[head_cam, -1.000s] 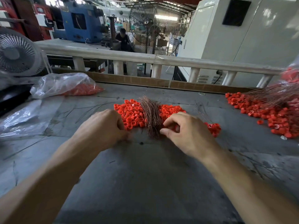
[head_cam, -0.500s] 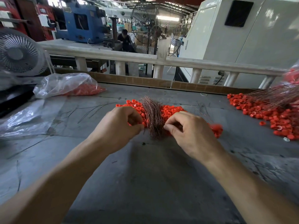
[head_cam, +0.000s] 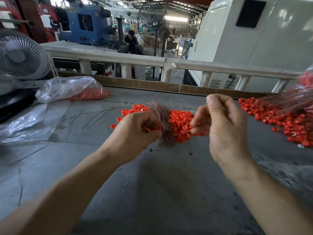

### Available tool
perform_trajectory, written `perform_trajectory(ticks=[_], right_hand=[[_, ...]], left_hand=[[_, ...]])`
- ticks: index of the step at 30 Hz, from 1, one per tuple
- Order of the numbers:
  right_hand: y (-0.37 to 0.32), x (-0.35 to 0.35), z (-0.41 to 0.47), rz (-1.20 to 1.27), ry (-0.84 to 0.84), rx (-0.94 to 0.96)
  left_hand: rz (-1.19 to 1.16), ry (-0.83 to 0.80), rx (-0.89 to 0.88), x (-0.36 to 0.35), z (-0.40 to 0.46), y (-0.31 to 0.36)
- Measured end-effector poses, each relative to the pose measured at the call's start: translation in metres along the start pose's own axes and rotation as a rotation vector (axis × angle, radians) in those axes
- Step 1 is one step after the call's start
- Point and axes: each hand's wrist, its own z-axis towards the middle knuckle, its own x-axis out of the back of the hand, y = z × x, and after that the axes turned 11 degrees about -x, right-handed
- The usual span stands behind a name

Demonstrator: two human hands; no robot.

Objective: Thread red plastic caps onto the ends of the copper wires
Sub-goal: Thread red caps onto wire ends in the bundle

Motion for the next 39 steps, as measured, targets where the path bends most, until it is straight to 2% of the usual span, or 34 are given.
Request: perform_trajectory(ticks=[5, 11, 15, 19, 23, 30, 39], right_hand=[[-0.012, 0.019, 0.016, 0.041, 0.202, 0.013], [-0.022, 0.036, 0.030, 0.148, 0.253, -0.098], [-0.021, 0.040, 0.034, 0.162, 0.189, -0.214], [-0.007, 0.031, 0.025, -0.046, 0.080, -0.315], [0.002, 0.017, 0.013, -0.232, -0.039, -0.273], [0.004, 0.007, 0.001, -0.286, -0.300, -0.246], [0.006, 0.003, -0.004, -0.335, -0.332, -0.184]], left_hand=[[-0.055, 0.001, -0.002, -0.001, 0.000, -0.001], [-0.171, 0.013, -0.014, -0.002, -0.001, -0.001], [-0.220, 0.037, -0.042, -0.003, 0.000, 0.000], [-0.265, 0.040, -0.042, -0.004, 0.000, 0.000], [-0.318, 0.035, -0.041, -0.006, 0.000, 0.002], [-0.515, 0.049, 0.008, -0.007, -0.001, 0.004], [-0.703, 0.045, 0.113, -0.012, -0.001, 0.005]])
